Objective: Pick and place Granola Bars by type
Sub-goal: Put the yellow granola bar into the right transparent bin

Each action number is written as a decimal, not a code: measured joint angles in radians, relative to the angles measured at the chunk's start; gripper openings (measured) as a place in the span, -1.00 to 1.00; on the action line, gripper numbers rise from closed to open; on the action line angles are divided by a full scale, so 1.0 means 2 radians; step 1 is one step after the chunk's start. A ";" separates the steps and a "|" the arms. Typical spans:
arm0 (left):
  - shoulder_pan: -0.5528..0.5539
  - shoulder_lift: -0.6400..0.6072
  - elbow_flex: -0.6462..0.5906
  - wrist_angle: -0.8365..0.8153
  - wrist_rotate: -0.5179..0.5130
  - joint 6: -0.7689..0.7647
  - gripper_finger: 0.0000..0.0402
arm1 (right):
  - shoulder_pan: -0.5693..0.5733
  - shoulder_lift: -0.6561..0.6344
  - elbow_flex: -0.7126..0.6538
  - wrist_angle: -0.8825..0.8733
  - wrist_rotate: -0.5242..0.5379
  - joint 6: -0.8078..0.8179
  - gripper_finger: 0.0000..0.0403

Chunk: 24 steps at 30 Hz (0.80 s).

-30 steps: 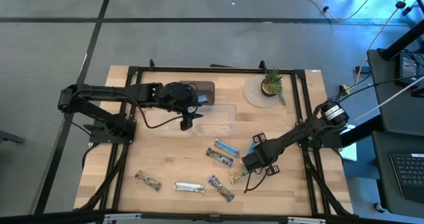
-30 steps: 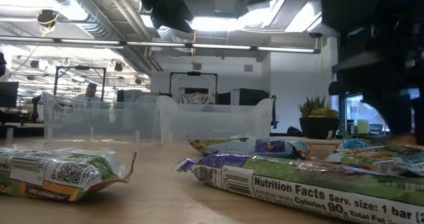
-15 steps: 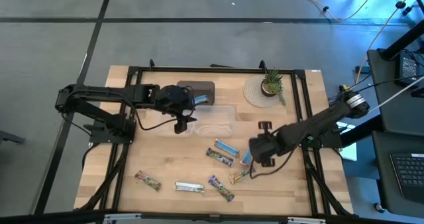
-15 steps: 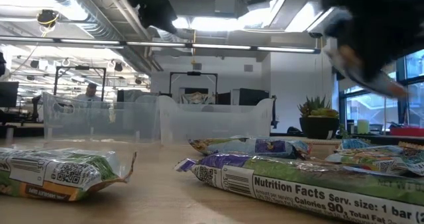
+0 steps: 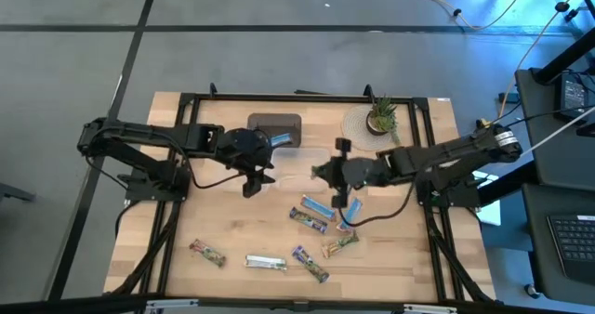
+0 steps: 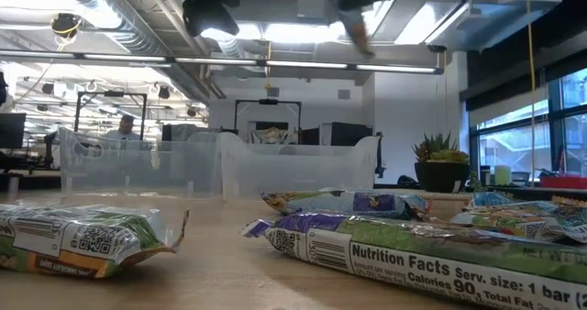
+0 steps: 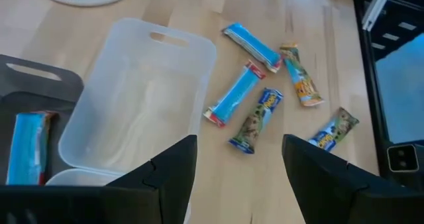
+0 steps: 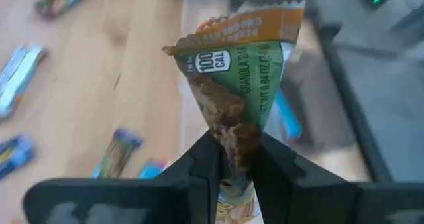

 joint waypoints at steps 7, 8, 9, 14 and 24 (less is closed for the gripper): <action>-0.034 0.000 0.000 -0.005 0.000 -0.029 0.07 | -0.055 0.040 -0.032 0.096 -0.064 -0.029 -0.62; -0.039 0.000 0.000 -0.011 0.000 -0.030 0.07 | -0.062 0.049 -0.036 0.104 -0.069 -0.028 -0.62; -0.045 0.000 0.000 -0.020 0.000 -0.030 0.07 | -0.068 0.059 -0.039 0.103 -0.076 -0.028 -0.62; -0.078 0.001 0.000 -0.069 -0.001 -0.026 0.07 | -0.088 0.111 -0.040 0.102 -0.078 -0.028 -0.62; -0.136 0.002 0.000 -0.079 -0.022 -0.026 0.07 | -0.099 0.175 -0.040 0.102 -0.079 -0.028 -0.62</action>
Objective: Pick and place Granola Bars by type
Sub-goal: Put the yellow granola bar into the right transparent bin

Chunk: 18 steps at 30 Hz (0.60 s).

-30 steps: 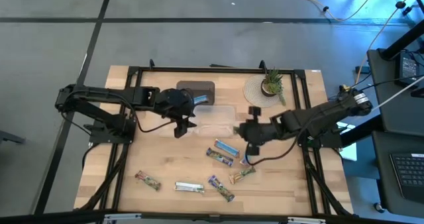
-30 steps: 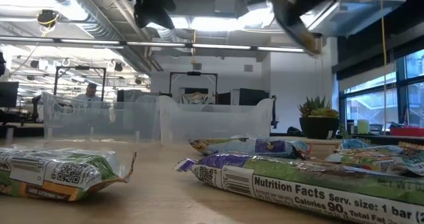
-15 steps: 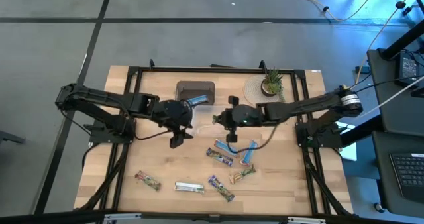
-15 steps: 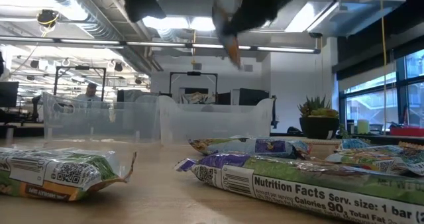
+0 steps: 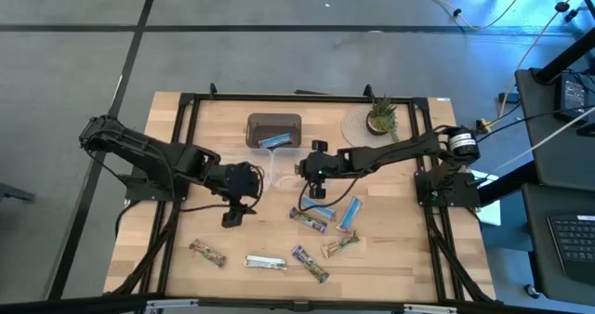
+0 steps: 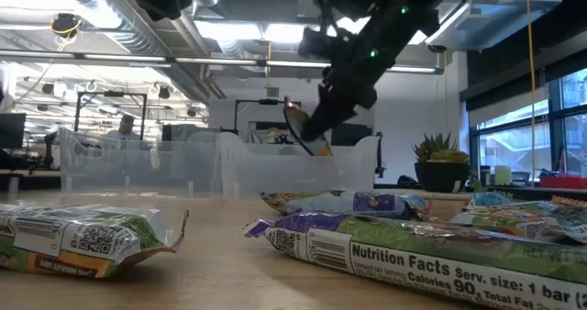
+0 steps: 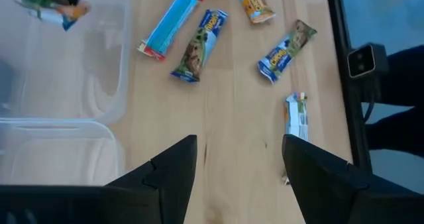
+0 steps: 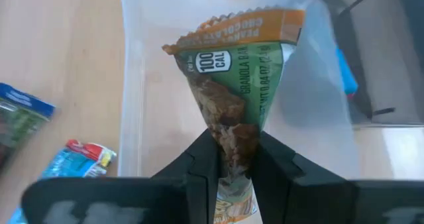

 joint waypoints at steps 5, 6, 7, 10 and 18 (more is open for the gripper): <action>-0.020 0.000 0.000 -0.018 -0.013 -0.014 0.07 | 0.001 0.017 0.001 -0.001 0.000 0.000 -0.62; -0.022 0.000 0.000 -0.023 -0.014 -0.020 0.07 | 0.001 0.019 0.001 0.000 0.000 0.001 -0.62; -0.025 0.000 0.000 -0.027 -0.014 -0.026 0.07 | 0.001 0.021 0.001 -0.002 0.000 0.001 -0.62; -0.030 0.000 0.000 -0.037 -0.019 -0.038 0.07 | 0.001 0.027 0.001 0.002 0.001 0.000 -0.62; -0.031 0.000 0.000 -0.037 -0.028 -0.039 0.07 | -0.001 0.032 0.001 0.007 -0.002 -0.002 -0.61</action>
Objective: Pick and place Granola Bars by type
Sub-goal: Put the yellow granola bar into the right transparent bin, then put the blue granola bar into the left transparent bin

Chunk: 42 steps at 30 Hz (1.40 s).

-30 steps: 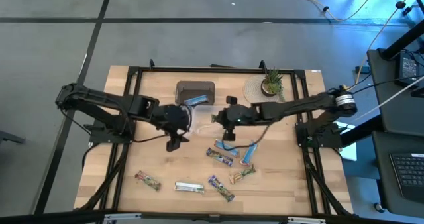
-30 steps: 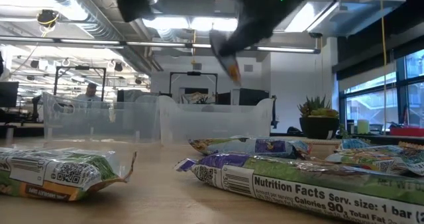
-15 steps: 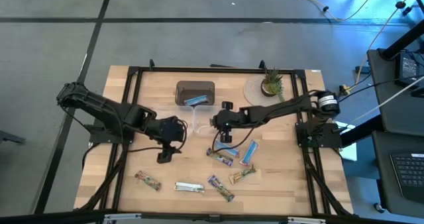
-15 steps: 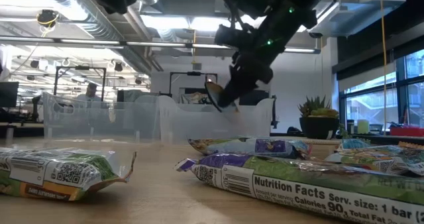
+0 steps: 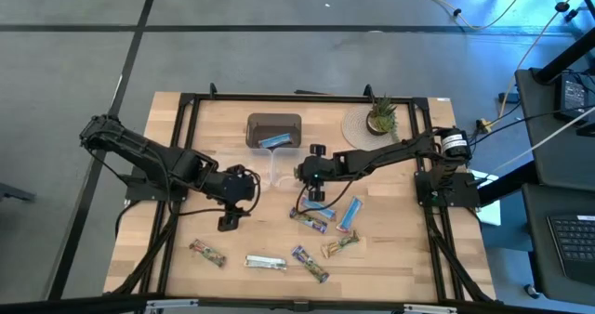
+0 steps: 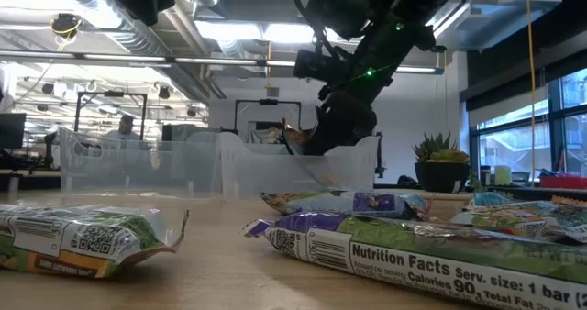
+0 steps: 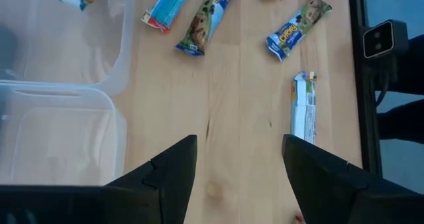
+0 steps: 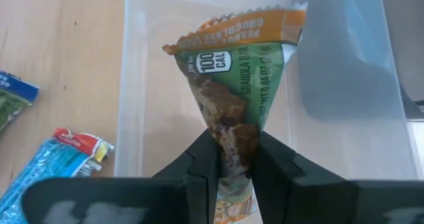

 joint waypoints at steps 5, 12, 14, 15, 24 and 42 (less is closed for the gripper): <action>0.000 0.000 0.000 0.001 -0.006 0.000 0.07 | 0.000 0.000 0.000 0.000 -0.018 0.000 -0.57; 0.001 0.000 0.000 0.011 -0.045 0.001 0.07 | 0.000 0.000 0.000 0.000 -0.011 0.002 -0.37; 0.002 0.000 0.000 0.020 -0.058 0.007 0.07 | 0.000 -0.001 0.000 0.000 0.006 0.003 -0.33; 0.003 0.000 0.000 0.026 -0.064 0.013 0.07 | 0.000 -0.005 0.000 -0.004 0.012 0.003 -0.32; 0.002 0.002 0.000 0.123 -0.093 0.112 0.07 | 0.002 -0.075 0.029 -0.045 0.003 0.033 -0.31; 0.042 0.116 0.000 0.310 -0.077 0.243 0.07 | 0.080 -0.272 0.026 -0.204 0.008 0.151 -0.31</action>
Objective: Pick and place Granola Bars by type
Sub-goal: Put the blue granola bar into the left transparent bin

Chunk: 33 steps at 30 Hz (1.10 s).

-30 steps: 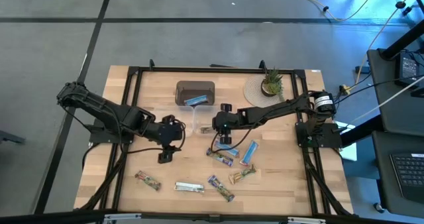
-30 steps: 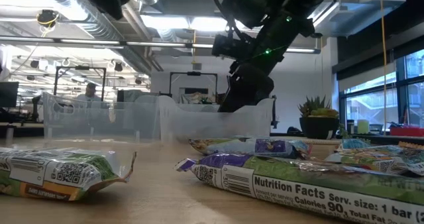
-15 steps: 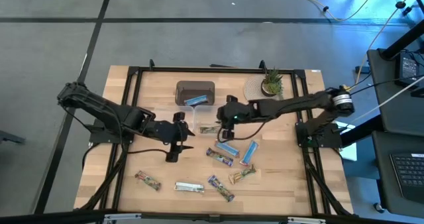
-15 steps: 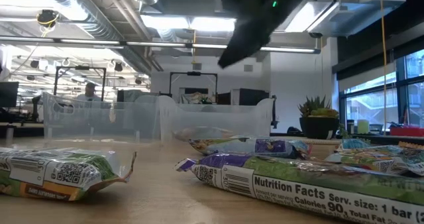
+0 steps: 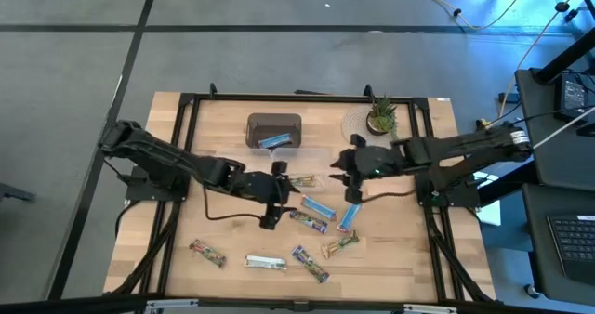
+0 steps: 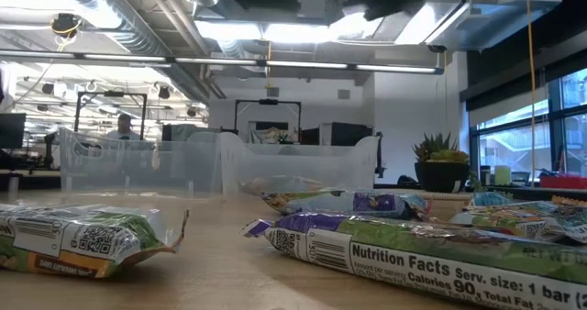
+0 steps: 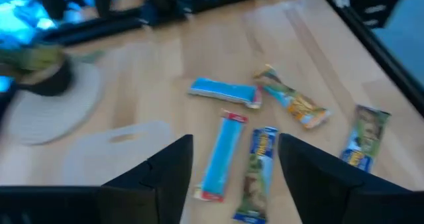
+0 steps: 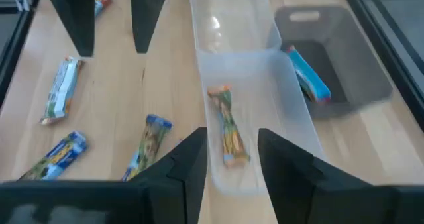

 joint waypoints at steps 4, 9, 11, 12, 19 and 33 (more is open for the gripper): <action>0.007 0.039 0.000 0.017 0.042 0.000 0.07 | 0.032 -0.022 0.000 -0.038 0.038 0.035 -0.31; 0.009 0.090 0.000 0.030 0.043 -0.001 0.07 | 0.063 -0.026 0.000 -0.060 0.069 0.066 -0.31; 0.009 0.113 0.000 0.050 0.043 -0.002 0.07 | 0.072 -0.025 0.000 -0.060 0.070 0.076 -0.31; 0.009 0.125 0.000 0.055 0.043 -0.002 0.07 | 0.076 -0.024 0.000 -0.060 0.070 0.079 -0.31; 0.009 0.191 0.000 0.092 0.042 -0.003 0.07 | 0.098 -0.023 0.000 -0.063 0.070 0.104 -0.31; 0.009 0.246 0.000 0.096 0.047 -0.037 0.07 | 0.112 -0.023 0.000 -0.063 0.070 0.116 -0.31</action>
